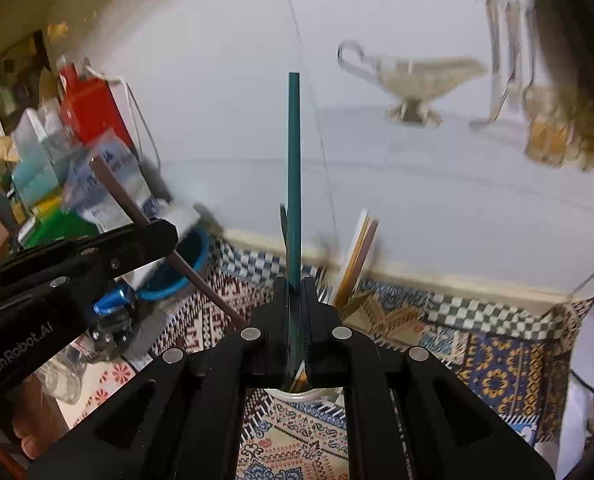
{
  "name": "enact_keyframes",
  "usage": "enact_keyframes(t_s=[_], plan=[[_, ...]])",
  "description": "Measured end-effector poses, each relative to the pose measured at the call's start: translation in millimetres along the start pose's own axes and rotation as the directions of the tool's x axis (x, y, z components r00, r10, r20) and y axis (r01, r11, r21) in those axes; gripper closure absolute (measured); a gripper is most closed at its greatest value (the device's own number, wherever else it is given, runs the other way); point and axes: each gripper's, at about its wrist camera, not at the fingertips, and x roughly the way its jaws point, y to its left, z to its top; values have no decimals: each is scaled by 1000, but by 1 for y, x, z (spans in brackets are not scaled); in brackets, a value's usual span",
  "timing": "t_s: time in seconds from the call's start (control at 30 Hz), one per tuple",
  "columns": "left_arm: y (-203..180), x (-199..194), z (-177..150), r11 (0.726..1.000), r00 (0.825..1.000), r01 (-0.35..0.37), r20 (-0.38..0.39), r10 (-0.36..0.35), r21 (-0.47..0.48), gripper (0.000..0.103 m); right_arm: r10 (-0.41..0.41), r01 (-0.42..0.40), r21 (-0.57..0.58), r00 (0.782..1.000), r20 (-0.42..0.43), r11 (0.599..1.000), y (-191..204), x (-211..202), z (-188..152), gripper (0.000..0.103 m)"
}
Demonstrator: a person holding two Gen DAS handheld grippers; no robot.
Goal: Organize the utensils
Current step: 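Lower both chopsticks into the cup and open both tools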
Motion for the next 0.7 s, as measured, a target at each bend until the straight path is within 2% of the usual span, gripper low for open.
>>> enact_keyframes(t_s=[0.23, 0.43, 0.53, 0.63, 0.7], plan=[[7, 39, -22, 1000, 995, -17, -104, 14, -20, 98, -12, 10, -17, 994, -105, 1000, -2, 33, -19, 98], [5, 52, -34, 1000, 987, -1, -161, -1, -17, 98, -28, 24, -26, 986, -166, 999, -6, 43, -31, 97], [4, 48, -37, 1000, 986, 5, -166, -6, -5, 98, -30, 29, -6, 981, -193, 1000, -8, 41, -35, 97], [3, 37, -37, 1000, 988, 14, -156, -12, 10, 94, -33, 35, 8, 981, -190, 999, -7, 30, -38, 95], [3, 26, -37, 1000, 990, 15, -140, -13, 17, 84, -41, 45, 15, 983, -177, 999, -6, 17, -39, 90]])
